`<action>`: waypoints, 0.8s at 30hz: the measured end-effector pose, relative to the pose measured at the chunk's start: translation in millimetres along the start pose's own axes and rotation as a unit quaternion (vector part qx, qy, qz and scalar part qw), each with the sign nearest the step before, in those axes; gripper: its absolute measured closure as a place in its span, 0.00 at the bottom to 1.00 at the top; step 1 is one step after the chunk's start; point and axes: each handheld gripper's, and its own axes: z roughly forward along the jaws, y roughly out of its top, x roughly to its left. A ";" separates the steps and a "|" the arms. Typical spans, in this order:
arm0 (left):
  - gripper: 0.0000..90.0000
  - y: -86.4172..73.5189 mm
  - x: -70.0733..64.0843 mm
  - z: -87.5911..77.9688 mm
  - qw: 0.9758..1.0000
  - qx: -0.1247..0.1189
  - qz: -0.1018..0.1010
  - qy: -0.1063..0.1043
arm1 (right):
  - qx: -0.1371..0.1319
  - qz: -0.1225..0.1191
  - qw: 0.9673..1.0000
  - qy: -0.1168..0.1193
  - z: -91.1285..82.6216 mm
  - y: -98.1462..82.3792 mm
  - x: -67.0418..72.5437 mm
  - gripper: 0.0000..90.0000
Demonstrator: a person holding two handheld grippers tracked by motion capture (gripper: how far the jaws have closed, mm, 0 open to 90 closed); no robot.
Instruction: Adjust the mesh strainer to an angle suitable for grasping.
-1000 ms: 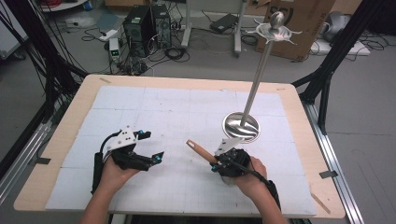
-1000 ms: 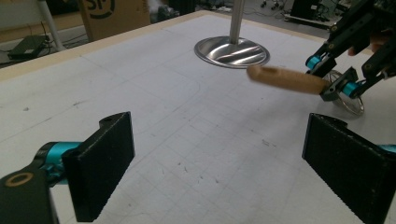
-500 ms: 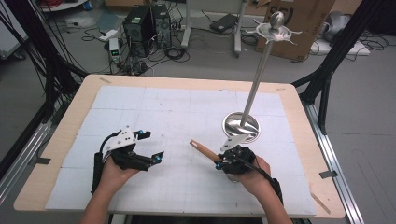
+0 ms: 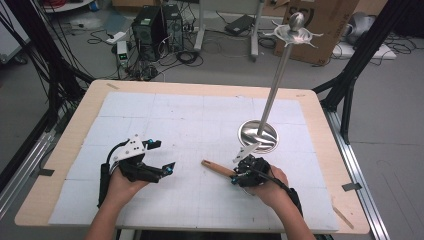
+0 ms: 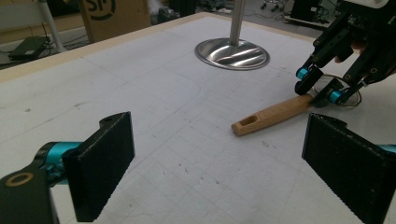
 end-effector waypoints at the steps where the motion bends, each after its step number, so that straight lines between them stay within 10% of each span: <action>1: 0.11 0.0 -0.1 0.1 1.000 0.000 0.000 0.000 | 0.005 -0.003 1.000 0.002 -0.5 0.8 -0.3 0.73; 24: 0.11 0.3 -0.8 0.2 1.000 -0.002 0.001 0.001 | 0.091 -0.034 0.995 0.002 12.9 20.2 6.4 0.76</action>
